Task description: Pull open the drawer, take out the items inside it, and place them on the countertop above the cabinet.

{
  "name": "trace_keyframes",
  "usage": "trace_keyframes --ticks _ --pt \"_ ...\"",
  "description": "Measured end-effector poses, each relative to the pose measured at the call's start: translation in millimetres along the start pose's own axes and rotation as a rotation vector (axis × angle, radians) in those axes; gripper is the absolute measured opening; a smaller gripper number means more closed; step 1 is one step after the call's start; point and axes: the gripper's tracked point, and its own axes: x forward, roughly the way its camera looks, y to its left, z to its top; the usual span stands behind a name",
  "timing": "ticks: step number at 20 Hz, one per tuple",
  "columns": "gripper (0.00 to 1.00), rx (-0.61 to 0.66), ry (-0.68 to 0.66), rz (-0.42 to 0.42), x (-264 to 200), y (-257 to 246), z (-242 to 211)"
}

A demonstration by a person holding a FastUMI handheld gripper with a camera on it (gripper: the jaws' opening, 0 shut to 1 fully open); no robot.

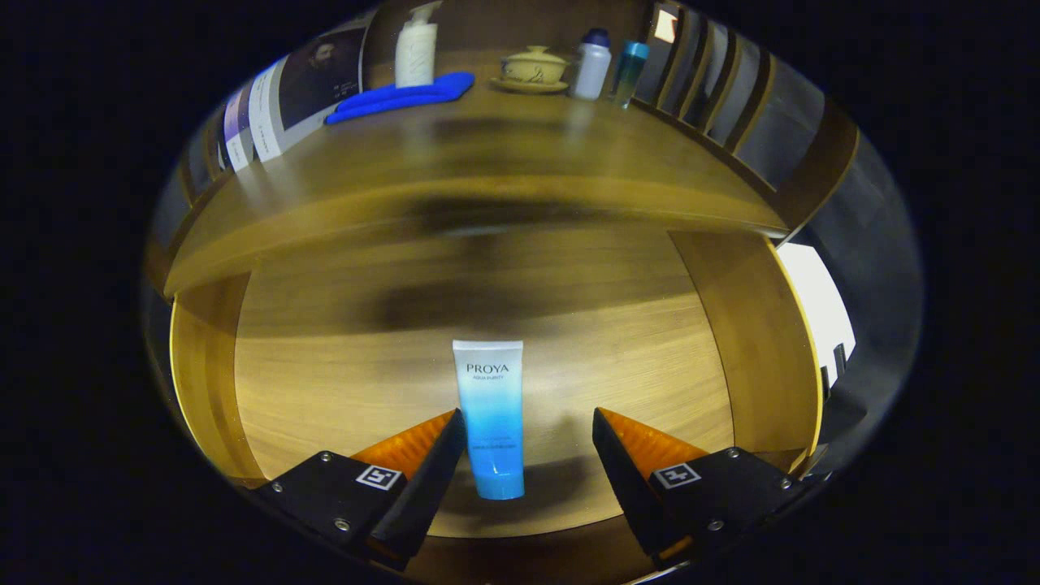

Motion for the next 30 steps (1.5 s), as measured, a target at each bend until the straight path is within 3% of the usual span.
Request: trace_keyframes --ticks 10,12,14,17,21,30 --pt "0.78 -0.013 0.078 0.080 14 13 -13" --pt "0.72 0.028 0.077 0.130 15 22 -15" --pt "0.49 0.030 0.069 0.132 12 21 -16" --pt "0.43 0.006 0.056 0.143 13 23 -15" --pt "0.36 -0.092 0.039 0.092 6 13 -22" --pt "0.36 -0.273 -0.215 -0.019 -63 -7 6"
